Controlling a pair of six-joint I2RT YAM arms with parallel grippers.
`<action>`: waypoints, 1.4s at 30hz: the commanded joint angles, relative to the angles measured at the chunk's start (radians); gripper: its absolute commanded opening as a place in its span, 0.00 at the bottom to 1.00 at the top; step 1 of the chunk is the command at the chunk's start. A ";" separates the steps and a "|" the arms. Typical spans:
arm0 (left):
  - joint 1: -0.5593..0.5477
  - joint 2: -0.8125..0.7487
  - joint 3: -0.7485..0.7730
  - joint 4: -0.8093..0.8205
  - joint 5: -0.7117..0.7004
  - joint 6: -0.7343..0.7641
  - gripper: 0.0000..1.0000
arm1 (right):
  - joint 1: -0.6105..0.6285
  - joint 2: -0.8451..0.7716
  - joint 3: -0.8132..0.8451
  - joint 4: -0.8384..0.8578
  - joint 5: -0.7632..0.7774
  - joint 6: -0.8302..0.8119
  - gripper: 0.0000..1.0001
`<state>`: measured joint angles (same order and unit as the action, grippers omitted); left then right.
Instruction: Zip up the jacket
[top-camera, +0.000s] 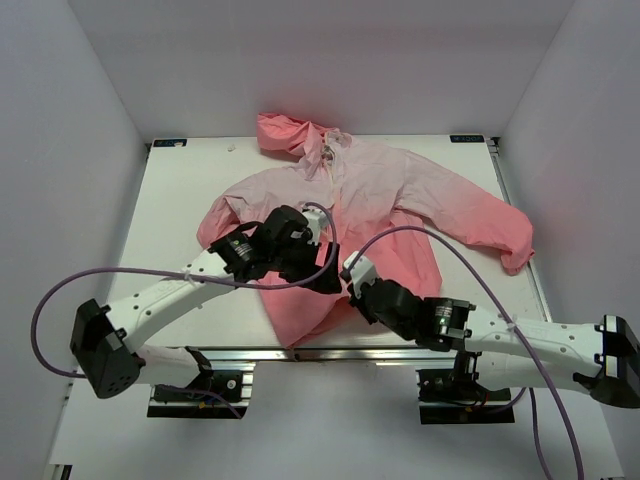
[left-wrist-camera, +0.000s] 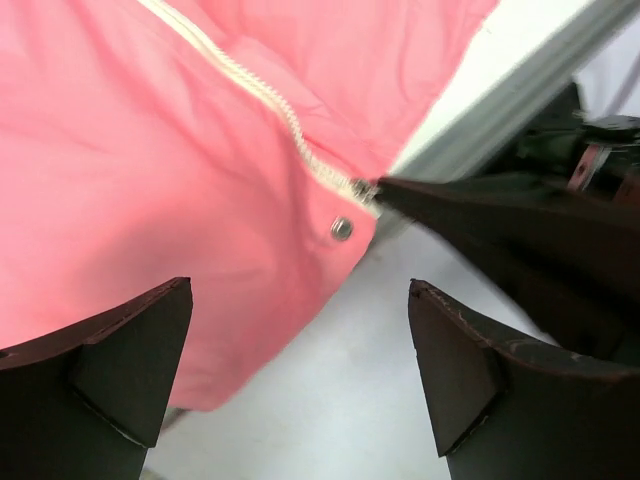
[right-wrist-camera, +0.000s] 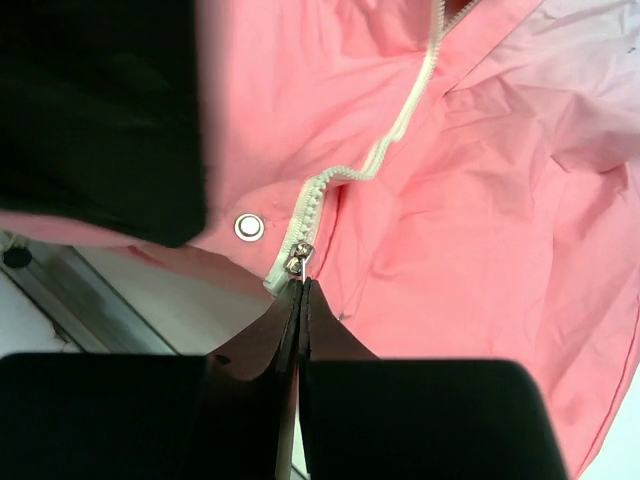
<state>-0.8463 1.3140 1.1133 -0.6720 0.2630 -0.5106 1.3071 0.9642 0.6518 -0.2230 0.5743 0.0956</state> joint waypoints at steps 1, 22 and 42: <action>-0.039 -0.088 0.042 -0.046 -0.172 0.147 0.98 | -0.083 -0.004 0.084 0.001 -0.114 -0.011 0.00; -0.321 0.050 0.120 0.023 -0.631 0.667 0.75 | -0.434 0.154 0.365 -0.248 -0.780 -0.066 0.00; -0.323 -0.207 -0.095 0.186 -0.472 0.672 0.89 | -0.486 0.157 0.365 -0.251 -0.860 -0.053 0.00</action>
<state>-1.1671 1.0477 1.0218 -0.5091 -0.2653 0.1417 0.8276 1.1332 0.9733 -0.4984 -0.2432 0.0479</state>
